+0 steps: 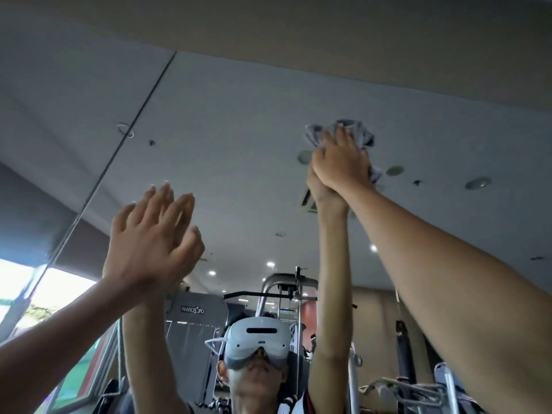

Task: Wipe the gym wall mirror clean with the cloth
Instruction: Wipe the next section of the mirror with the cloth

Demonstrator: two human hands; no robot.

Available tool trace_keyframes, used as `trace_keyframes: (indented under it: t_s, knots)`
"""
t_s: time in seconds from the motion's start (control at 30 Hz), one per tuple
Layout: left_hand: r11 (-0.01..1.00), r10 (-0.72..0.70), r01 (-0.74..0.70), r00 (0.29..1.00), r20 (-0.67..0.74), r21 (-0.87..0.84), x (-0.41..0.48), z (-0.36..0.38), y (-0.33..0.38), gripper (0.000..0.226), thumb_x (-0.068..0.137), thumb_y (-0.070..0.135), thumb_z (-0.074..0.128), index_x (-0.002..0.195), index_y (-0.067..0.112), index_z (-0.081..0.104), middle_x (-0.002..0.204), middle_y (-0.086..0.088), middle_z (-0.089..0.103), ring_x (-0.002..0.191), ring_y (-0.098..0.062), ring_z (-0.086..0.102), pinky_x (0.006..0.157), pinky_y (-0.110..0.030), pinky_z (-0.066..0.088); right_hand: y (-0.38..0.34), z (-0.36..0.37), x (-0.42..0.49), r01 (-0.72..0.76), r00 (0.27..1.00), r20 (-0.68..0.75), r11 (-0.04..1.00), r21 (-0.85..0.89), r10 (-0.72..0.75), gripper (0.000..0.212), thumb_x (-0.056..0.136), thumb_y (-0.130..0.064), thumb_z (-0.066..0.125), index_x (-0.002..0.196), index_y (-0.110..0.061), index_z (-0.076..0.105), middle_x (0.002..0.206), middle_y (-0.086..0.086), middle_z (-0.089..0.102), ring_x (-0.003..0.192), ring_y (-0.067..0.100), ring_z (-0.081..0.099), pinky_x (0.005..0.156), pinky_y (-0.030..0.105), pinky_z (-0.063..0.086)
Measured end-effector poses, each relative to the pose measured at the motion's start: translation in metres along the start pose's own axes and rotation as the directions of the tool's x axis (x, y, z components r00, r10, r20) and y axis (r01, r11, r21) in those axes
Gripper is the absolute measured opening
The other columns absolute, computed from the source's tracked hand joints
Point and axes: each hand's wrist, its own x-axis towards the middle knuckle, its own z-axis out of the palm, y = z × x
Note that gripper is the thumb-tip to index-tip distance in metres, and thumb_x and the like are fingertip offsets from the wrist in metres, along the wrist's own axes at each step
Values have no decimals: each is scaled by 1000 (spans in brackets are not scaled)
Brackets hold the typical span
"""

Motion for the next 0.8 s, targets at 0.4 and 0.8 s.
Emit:
trace_keyframes:
  t_s: [0.4, 0.8]
  knots:
    - [975, -222, 221, 974, -51, -15, -8, 2, -4, 83, 85, 65, 10, 158, 28, 24, 168, -6, 10, 155, -21, 0, 122, -48, -2, -32, 7, -17, 581, 807, 95, 812, 53, -583, 56, 98, -45, 22, 152, -40, 33, 165, -11, 18, 150, 7, 19, 119, 49, 24]
    - [974, -225, 223, 973, -57, -34, -50, -6, -63, 88, 90, 67, 7, 160, 14, 15, 167, 1, 3, 154, -11, -4, 123, -38, -10, -200, 26, -38, 731, 650, 189, 673, 110, -736, 50, 105, -35, 30, 155, -38, 26, 167, -9, 9, 152, 11, 12, 118, 41, 13]
